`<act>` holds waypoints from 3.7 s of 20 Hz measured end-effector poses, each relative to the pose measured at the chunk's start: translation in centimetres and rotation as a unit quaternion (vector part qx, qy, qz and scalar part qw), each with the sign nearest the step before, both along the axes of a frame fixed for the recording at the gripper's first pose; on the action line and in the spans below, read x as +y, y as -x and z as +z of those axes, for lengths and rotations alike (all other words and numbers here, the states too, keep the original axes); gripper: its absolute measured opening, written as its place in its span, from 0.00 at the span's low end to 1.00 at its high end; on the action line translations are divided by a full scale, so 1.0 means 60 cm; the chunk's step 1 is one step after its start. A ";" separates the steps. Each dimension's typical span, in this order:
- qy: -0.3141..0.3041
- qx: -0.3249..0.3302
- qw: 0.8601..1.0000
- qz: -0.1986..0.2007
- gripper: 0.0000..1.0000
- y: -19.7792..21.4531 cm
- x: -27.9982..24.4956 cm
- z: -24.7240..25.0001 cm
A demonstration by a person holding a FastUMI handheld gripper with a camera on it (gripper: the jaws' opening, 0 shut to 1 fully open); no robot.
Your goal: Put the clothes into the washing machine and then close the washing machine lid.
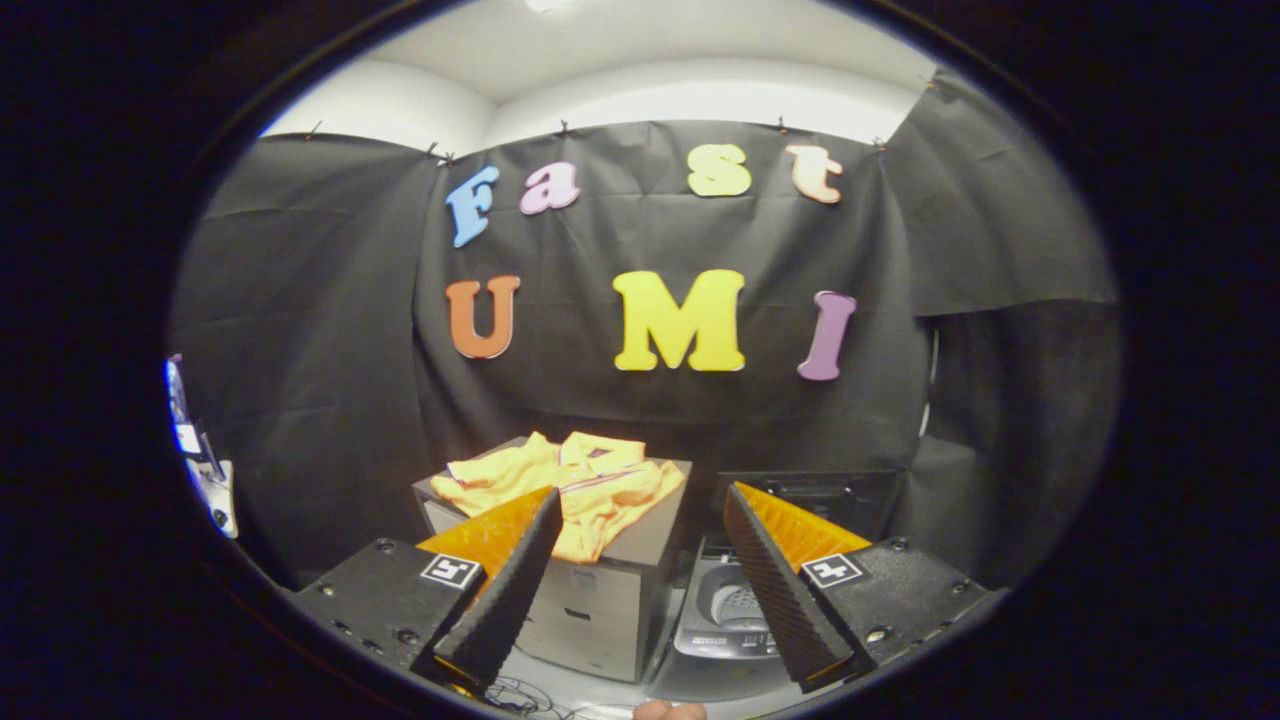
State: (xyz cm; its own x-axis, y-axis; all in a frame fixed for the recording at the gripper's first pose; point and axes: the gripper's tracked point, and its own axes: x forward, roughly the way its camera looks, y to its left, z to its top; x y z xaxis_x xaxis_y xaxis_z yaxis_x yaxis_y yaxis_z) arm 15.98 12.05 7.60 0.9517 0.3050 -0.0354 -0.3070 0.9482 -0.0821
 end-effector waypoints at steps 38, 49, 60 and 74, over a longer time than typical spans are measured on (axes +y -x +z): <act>0.073 0.269 0.960 0.013 0.20 -0.409 0.269 -0.221; -0.004 0.254 0.966 0.039 0.04 -0.397 0.246 -0.084; -0.067 0.161 0.984 0.045 0.04 -0.360 0.154 0.116; -0.063 0.123 0.989 -0.053 0.05 -0.322 -0.127 0.173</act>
